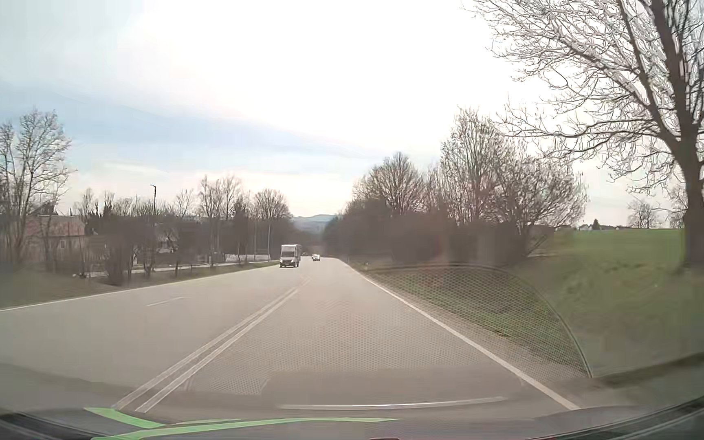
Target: Follow the waypoints while adhering to traffic rules and regulations
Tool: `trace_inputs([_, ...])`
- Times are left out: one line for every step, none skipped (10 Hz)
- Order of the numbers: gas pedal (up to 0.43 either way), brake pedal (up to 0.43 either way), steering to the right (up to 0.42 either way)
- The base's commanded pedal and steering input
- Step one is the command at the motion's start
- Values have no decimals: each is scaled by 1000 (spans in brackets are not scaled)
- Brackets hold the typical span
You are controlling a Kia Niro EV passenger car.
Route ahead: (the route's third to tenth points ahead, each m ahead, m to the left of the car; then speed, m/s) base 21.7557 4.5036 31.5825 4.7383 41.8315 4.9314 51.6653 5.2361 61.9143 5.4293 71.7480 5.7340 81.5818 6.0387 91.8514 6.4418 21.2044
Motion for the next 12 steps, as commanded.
trace_inputs([0,73,-1])
trace_inputs([0,67,-2])
trace_inputs([0,67,-1])
trace_inputs([0,67,-1])
trace_inputs([0,61,-2])
trace_inputs([0,61,-2])
trace_inputs([0,55,-2])
trace_inputs([0,43,-2])
trace_inputs([0,24,-2])
trace_inputs([0,12,-2])
trace_inputs([0,0,-2])
trace_inputs([0,0,-2])
